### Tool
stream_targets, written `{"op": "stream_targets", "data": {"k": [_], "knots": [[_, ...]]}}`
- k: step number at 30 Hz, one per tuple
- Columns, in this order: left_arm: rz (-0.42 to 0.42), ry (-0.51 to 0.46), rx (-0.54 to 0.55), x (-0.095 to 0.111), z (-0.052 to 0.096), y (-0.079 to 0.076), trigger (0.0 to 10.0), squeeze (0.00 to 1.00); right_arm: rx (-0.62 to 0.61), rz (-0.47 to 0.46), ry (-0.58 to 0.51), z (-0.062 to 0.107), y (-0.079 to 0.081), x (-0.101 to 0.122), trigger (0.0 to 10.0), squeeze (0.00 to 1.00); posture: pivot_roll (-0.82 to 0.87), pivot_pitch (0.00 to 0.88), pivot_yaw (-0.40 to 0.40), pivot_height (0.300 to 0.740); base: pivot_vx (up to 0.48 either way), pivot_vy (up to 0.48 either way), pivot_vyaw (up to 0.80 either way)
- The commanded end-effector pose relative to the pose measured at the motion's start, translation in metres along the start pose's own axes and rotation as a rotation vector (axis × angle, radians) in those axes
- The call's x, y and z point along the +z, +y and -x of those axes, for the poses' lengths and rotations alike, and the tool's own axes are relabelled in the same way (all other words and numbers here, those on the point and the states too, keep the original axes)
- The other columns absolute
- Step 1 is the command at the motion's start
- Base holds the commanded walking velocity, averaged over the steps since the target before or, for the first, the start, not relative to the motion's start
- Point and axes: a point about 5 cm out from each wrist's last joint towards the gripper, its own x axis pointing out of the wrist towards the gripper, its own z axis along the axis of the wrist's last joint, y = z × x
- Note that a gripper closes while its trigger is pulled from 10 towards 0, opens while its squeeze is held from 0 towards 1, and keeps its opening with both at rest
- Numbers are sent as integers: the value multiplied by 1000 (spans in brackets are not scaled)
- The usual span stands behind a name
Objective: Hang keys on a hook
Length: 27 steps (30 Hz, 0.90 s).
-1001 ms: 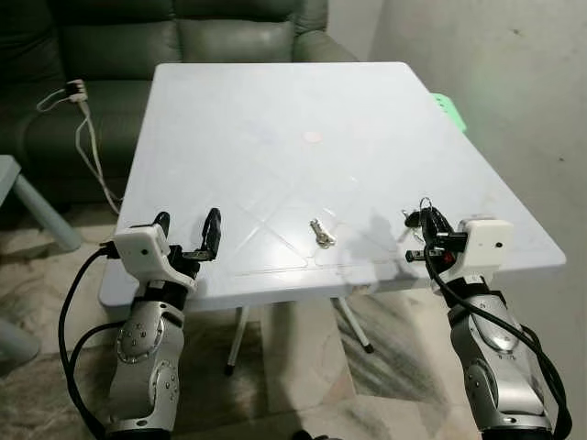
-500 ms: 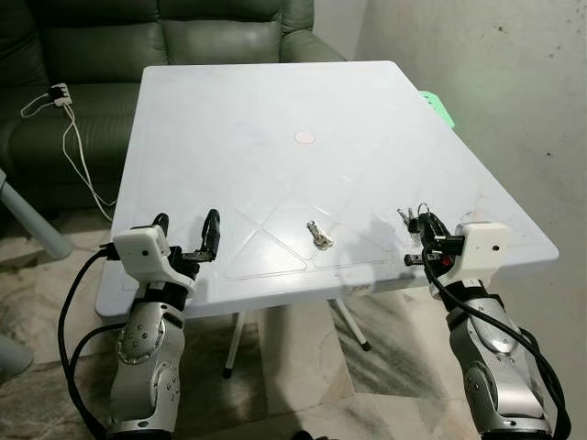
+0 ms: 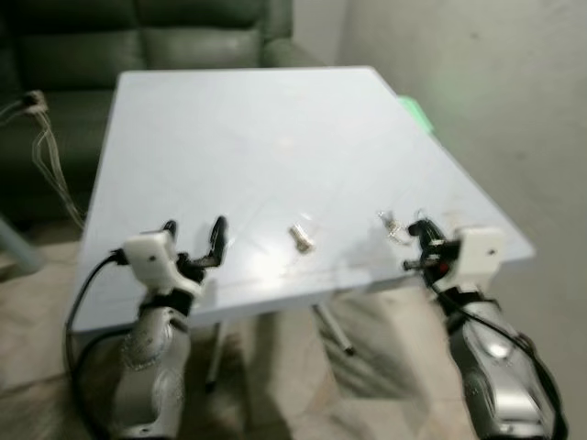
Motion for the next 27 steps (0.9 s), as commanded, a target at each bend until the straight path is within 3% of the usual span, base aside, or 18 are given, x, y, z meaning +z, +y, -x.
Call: {"op": "stream_targets", "data": {"k": [1,15,27], "knots": [[10,-7,-22,2,-2,-8,10000,0,-14,18,-14,1,-7,5,10000,0,3,77,-67,740,0,-266,-781],[13,-1,-24,1,-2,-8,10000,0,-3,20,-9,1,-5,5,10000,0,6,74,-68,740,0,-277,-781],[33,7,-12,-1,-1,-9,10000,0,2,25,-8,2,-6,6,10000,0,3,80,-73,740,0,0,-779]]}}
